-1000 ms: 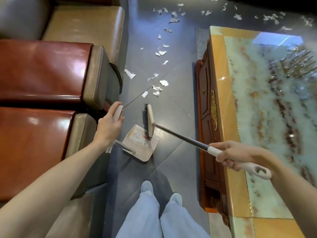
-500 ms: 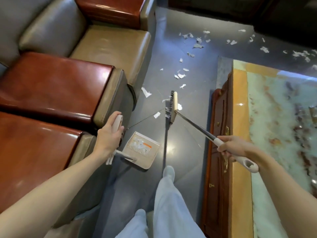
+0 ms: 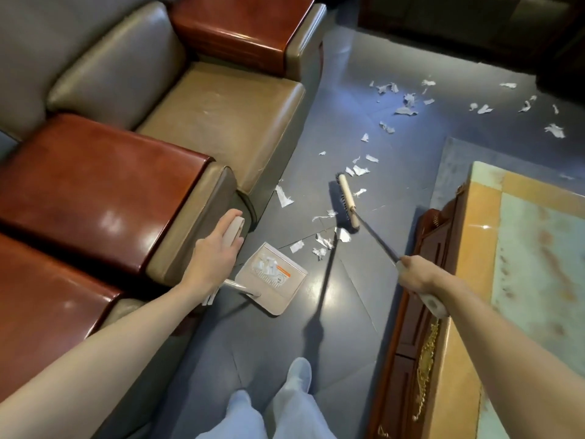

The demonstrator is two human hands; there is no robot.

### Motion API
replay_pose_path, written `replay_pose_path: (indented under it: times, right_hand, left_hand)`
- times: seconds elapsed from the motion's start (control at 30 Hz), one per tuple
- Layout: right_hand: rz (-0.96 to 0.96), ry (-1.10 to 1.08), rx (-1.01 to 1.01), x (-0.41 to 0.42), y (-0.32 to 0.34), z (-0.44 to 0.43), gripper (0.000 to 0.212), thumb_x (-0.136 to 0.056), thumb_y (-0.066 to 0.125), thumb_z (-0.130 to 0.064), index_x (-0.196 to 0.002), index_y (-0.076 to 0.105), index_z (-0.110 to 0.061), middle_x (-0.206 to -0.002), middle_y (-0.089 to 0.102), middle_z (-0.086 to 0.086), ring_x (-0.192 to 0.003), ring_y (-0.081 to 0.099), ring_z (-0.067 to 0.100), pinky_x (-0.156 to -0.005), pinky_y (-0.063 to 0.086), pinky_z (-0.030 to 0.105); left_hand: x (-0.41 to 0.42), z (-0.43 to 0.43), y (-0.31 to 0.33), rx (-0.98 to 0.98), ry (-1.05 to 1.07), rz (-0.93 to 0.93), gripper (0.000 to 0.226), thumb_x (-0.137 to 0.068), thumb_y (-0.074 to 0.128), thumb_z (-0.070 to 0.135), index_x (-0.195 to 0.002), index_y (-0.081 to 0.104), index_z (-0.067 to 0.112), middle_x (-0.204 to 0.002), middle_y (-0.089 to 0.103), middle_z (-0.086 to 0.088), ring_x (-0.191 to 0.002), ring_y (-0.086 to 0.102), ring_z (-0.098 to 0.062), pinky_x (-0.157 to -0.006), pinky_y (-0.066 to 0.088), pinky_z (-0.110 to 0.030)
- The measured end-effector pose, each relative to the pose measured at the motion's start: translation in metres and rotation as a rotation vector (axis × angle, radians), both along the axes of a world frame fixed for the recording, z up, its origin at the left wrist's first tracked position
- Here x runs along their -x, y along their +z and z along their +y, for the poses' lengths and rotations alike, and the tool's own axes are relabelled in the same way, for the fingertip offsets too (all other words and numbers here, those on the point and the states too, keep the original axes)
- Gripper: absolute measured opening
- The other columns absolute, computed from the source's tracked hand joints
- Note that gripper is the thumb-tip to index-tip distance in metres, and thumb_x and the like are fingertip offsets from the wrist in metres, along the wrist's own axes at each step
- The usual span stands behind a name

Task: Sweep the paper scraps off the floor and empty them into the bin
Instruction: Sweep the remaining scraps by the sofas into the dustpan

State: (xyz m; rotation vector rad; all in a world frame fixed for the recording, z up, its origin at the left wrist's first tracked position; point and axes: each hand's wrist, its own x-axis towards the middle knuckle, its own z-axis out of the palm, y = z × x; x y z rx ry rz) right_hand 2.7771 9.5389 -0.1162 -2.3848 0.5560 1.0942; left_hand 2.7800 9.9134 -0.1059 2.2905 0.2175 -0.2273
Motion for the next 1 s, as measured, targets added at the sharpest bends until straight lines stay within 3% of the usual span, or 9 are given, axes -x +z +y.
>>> replay_pose_path:
  times: [0.17, 0.37, 0.5, 0.73, 1.0]
  right_hand:
    - [0.099, 0.007, -0.149, -0.004, -0.010, 0.015, 0.059, -0.088, 0.040, 0.003, -0.145, 0.032, -0.012, -0.080, 0.059, 0.017, -0.045, 0.050, 0.016, -0.040, 0.044, 0.024]
    - [0.260, -0.035, -0.325, 0.022, 0.010, 0.034, 0.069, -0.091, 0.044, -0.004, -0.151, 0.020, -0.028, -0.067, 0.055, 0.008, -0.041, 0.048, 0.009, -0.043, 0.045, 0.022]
    - [0.358, -0.193, -0.457, 0.031, 0.031, 0.024, 0.072, -0.087, 0.050, -0.005, -0.149, 0.025, -0.033, -0.064, 0.052, 0.003, -0.044, 0.045, 0.009, -0.042, 0.042, 0.021]
    - [0.361, -0.325, -0.598, 0.022, 0.059, -0.002, 0.073, -0.090, 0.053, -0.001, -0.150, 0.021, -0.028, -0.060, 0.053, 0.002, -0.046, 0.045, 0.011, -0.040, 0.042, 0.021]
    - [0.211, -0.509, -0.680, -0.061, 0.064, -0.018, 0.059, -0.091, 0.048, 0.005, -0.141, 0.036, -0.025, -0.059, 0.051, 0.005, -0.043, 0.044, 0.010, -0.035, 0.040, 0.020]
  left_hand:
    - [-0.050, -0.015, 0.001, 0.000, -0.029, -0.018, 0.043, -0.095, 0.054, 0.021, -0.126, 0.044, 0.049, -0.086, 0.063, -0.003, -0.073, 0.059, -0.030, -0.070, 0.052, -0.039]
    - [-0.075, -0.023, -0.001, 0.033, -0.095, -0.012, 0.044, -0.095, 0.053, 0.021, -0.120, 0.042, 0.056, -0.090, 0.064, -0.005, -0.075, 0.059, -0.028, -0.071, 0.053, -0.038]
    - [-0.087, -0.020, 0.001, 0.052, -0.133, -0.009, 0.043, -0.096, 0.053, 0.023, -0.121, 0.040, 0.056, -0.090, 0.065, -0.009, -0.072, 0.060, -0.029, -0.070, 0.054, -0.040]
    - [-0.089, -0.009, 0.001, 0.071, -0.127, 0.016, 0.042, -0.097, 0.049, 0.027, -0.123, 0.037, 0.057, -0.094, 0.063, -0.009, -0.089, 0.058, -0.038, -0.078, 0.052, -0.049]
    - [-0.107, -0.011, 0.003, 0.082, 0.014, 0.012, 0.042, -0.095, 0.050, 0.025, -0.121, 0.041, 0.056, -0.080, 0.061, -0.004, -0.081, 0.058, -0.035, -0.072, 0.051, -0.042]
